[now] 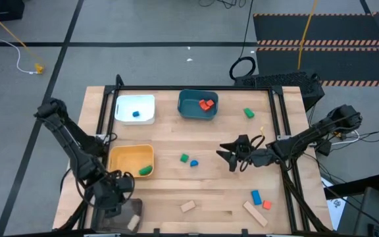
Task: Sort & place blocks by color
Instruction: Put the top blue wooden block into the white bin
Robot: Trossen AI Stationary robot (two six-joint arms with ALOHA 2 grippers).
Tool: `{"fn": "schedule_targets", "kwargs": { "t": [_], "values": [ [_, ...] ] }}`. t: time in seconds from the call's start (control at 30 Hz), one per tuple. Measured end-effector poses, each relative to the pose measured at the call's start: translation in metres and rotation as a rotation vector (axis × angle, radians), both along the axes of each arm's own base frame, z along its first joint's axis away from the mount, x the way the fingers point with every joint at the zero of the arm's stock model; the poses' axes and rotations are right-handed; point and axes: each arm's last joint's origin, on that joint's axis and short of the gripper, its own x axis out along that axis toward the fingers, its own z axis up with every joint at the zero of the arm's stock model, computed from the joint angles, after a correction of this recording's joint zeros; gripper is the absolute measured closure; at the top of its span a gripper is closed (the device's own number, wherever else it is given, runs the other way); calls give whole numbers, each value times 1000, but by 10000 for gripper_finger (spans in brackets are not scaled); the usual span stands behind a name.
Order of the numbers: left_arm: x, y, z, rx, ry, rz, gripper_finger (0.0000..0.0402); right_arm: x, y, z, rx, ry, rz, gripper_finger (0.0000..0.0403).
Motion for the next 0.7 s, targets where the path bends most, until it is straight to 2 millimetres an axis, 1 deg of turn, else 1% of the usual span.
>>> {"fn": "schedule_targets", "kwargs": {
  "t": [0.03, 0.1, 0.27, 0.33, 0.53, 0.7],
  "values": [
    [2, 1, 0, 4, -7, 0, 394, 0, 0, 0, 0, -1, 0, 197],
    [5, 5, 1, 12, -20, -4, 396, 0, 0, 0, 0, 0, 0, 197],
    [15, 14, 1, 40, -61, -27, 373, 0, 0, 0, 13, -4, -1, 197],
    [21, 17, 2, 52, -102, -37, 366, 0, 0, 0, 14, -4, 0, 197],
    [48, 31, 9, 51, -286, -92, 352, 0, -1, 0, -18, 8, 9, 197],
    [75, 56, 17, 82, -436, -63, 329, 3, -6, -2, -65, 58, 105, 197]
  ]
}}
